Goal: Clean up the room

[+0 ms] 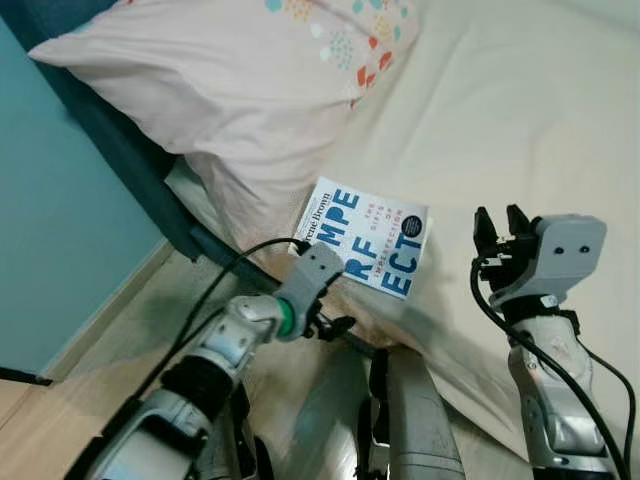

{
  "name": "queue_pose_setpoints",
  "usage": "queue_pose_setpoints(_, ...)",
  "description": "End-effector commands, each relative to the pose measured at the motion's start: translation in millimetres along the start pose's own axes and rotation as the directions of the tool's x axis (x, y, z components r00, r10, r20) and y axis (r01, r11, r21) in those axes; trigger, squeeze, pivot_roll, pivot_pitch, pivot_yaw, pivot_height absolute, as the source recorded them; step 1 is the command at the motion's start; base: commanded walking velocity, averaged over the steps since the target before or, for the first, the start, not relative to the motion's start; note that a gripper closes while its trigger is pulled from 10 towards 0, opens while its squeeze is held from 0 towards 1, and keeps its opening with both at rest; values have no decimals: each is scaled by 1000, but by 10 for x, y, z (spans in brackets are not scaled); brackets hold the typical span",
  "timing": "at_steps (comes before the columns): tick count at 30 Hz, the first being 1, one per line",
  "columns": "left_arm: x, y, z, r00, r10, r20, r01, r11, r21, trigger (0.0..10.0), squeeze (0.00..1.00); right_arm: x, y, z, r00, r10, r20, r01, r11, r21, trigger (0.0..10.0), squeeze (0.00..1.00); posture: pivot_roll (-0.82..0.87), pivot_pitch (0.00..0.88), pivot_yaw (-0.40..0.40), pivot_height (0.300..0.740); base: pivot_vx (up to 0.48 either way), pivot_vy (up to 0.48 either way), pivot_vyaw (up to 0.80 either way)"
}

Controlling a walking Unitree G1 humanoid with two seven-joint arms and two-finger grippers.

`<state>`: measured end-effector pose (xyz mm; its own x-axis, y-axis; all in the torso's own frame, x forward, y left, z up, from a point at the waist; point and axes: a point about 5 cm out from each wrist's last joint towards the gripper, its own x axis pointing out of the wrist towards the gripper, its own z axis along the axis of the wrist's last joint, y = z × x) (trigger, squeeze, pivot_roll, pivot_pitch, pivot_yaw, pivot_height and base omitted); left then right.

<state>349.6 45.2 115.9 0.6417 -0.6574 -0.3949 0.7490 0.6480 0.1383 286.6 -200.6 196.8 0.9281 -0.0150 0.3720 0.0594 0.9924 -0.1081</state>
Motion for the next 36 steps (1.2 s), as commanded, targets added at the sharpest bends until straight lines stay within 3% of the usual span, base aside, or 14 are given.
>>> queue_pose_setpoints(1, 58, 27, 20, 997, 72, 16, -73, 997, 14, 10000, 0, -35, -2, -44, 1000, 10, -24, -10, 1000, 21, 10000, 0, -147, 320, 43, 581, 0, 0, 0)
queue_pose_setpoints(3, 99, 85, 115, 987, 157, 38, -158, 987, 27, 10000, 0, -40, 38, -66, 998, 50, -39, -49, 998, 30, 10000, 0, -156, 316, 40, 581, 0, 0, 0)
queue_pose_setpoints(6, 105, 115, 175, 981, 186, 56, -188, 982, 27, 10000, 0, -47, 48, -75, 997, 61, -47, -59, 998, 37, 10000, 0, -156, 316, 40, 581, 0, 0, 0)
queue_pose_setpoints(9, 96, 201, 334, 965, 242, 102, -248, 967, 50, 10000, 0, -88, 51, -117, 990, 112, -91, -110, 994, 23, 10000, 0, -161, 313, 38, 581, 0, 0, 0)
queue_pose_setpoints(10, 83, 261, 443, 954, 272, 129, -282, 957, 64, 10000, 0, -162, -15, -153, 974, 173, -149, -175, 985, 0, 10000, 0, -159, 307, 40, 581, 0, 0, 0)
queue_pose_setpoints(15, 98, 258, 463, 954, 270, 132, -281, 957, 71, 10000, 0, -207, -74, -158, 964, 201, -176, -207, 978, -20, 10000, 0, -158, 302, 41, 581, 0, 0, 0)
queue_pose_setpoints(19, 189, 102, 364, 975, 200, 100, -211, 971, 113, 10000, 0, -222, -182, -88, 964, 203, -172, -212, 977, -36, 10000, 0, -168, 298, 43, 581, 0, 0, 0)
queue_pose_setpoints(24, 123, 80, 215, 991, 97, 96, -111, 982, 152, 10000, 0, -227, -247, -33, 968, 192, -165, -200, 979, -36, 10000, 0, -161, 290, 46, 581, 0, 0, 0)
queue_pose_setpoints(27, 107, 46, 189, 995, 41, 95, -54, 989, 140, 10000, 0, -223, -236, -34, 965, 205, -164, -211, 977, -20, 10000, 0, -152, 287, 46, 581, 0, 0, 0)
queue_pose_setpoints(36, 232, -144, 123, 998, 21, 61, -29, 990, 141, 10000, 0, -196, -79, -29, 946, 281, -161, -280, 959, 31, 10000, 0, -163, 289, 44, 581, 0, 0, 0)
